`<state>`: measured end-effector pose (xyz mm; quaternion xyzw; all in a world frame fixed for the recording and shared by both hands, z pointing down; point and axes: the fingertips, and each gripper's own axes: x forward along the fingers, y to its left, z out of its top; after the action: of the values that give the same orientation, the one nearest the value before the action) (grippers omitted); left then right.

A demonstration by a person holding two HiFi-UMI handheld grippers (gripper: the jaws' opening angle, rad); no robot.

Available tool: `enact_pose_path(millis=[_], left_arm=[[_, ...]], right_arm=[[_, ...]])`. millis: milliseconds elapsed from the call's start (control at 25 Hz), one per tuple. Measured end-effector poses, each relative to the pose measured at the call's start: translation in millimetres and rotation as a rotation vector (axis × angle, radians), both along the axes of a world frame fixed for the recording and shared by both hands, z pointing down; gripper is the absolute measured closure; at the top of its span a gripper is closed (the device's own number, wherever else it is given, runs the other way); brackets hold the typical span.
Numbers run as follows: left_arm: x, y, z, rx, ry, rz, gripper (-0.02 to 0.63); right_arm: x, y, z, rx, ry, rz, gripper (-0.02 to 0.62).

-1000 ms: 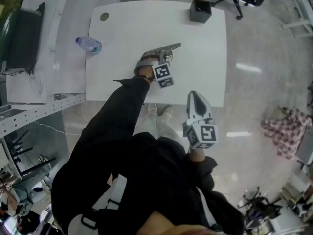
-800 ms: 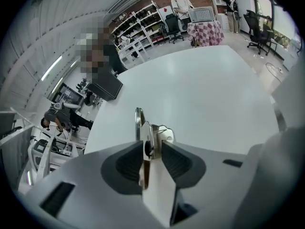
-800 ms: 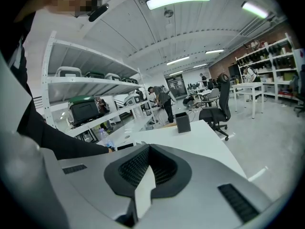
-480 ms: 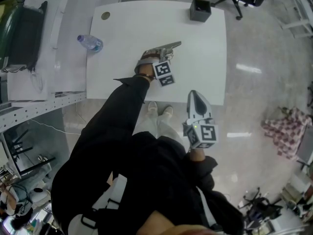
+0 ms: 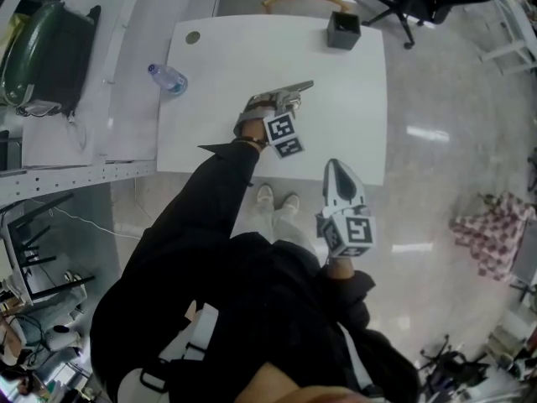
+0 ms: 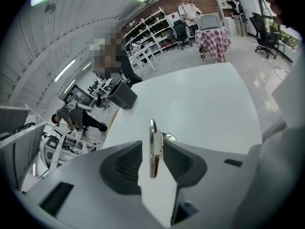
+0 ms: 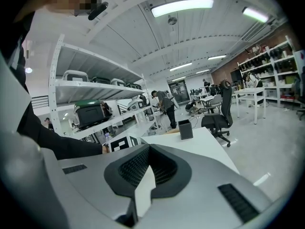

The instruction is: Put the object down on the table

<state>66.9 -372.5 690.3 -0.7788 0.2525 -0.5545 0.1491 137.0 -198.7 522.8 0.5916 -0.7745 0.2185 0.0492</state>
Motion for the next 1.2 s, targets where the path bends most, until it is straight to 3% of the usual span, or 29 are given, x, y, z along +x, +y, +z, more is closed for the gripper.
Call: enact_pose_path(millis=[320,440,920,1200], left_arm=[[-7,5,-44,0.064,0.040,-0.025,0.485],[-8,16,-61,0.072,0.090,-0.052,0.485],[-14,59,-123,0.006,0.458,-0.225,0.503],[-21,75,-159,-0.022,0.679,-0.318,0.553]], right_arm=[[-1,10,-13,0.037,0.024,-0.003,0.603],[-2,15,-20,0.048,0.022,-0.006,0.603],[1,27,-37,0.094,0.040,-0.005,0.603],[-3,26,-58,0.131,0.035,-0.008,0.603]])
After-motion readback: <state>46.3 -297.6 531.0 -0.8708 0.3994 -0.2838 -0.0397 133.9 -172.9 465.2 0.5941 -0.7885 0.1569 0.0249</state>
